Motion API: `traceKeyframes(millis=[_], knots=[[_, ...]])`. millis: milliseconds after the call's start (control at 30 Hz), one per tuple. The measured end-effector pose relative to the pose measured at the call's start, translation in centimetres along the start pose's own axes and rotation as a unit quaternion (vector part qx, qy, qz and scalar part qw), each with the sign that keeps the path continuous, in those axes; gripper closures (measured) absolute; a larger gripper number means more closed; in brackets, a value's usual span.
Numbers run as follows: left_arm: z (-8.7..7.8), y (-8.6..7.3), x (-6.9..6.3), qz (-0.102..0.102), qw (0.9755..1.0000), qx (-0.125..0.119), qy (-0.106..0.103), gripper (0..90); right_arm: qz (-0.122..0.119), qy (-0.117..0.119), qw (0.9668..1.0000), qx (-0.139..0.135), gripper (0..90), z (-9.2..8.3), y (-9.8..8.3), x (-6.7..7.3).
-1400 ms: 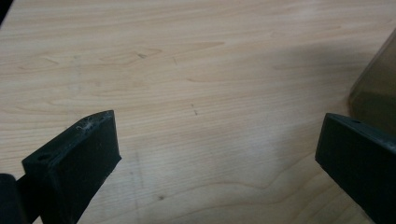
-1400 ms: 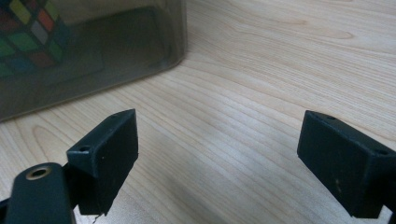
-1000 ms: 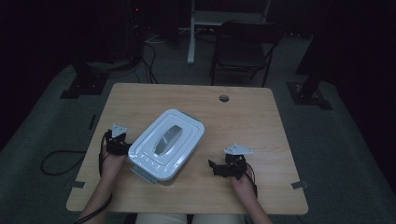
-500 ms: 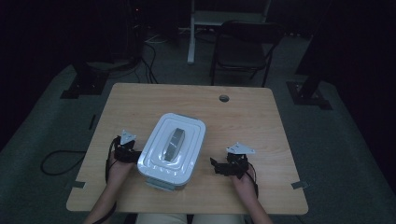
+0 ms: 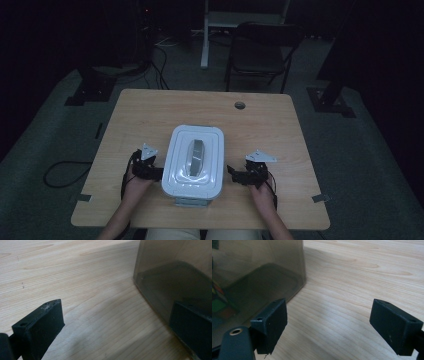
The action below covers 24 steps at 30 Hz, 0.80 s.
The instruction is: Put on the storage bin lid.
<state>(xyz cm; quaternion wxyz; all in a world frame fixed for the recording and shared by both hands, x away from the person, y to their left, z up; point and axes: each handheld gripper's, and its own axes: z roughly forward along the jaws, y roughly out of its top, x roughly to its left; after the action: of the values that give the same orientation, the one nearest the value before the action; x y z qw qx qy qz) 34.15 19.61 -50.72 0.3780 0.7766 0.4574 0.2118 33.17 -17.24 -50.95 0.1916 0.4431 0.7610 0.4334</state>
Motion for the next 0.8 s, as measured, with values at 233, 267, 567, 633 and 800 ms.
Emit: traceKeyframes(millis=[233, 267, 567, 633, 800], knots=[[0.4, 0.5, -1.8, 0.021, 0.9996, 0.011, -0.018, 0.5, -0.003, -0.005, 1.0000, 0.008, 14.0, 0.2, -0.2, -0.4], [0.5, 0.6, -2.0, 0.023, 0.9994, 0.011, -0.022, 0.5, -0.002, -0.004, 0.9999, 0.009, 13.8, 0.2, -0.2, -0.5], [0.8, 1.3, -4.5, 0.045, 0.9977, 0.022, -0.045, 0.5, 0.011, -0.020, 0.9997, 0.006, 13.9, -0.8, -0.6, -1.9], [0.9, 1.5, -5.0, 0.050, 0.9972, 0.024, -0.049, 0.5, 0.013, -0.024, 0.9996, 0.007, 14.2, -0.9, -0.6, -2.2], [1.3, 2.1, -6.1, 0.061, 0.9960, 0.025, -0.060, 0.5, 0.012, -0.036, 0.9991, 0.020, 15.6, -1.1, -0.5, -3.2]])
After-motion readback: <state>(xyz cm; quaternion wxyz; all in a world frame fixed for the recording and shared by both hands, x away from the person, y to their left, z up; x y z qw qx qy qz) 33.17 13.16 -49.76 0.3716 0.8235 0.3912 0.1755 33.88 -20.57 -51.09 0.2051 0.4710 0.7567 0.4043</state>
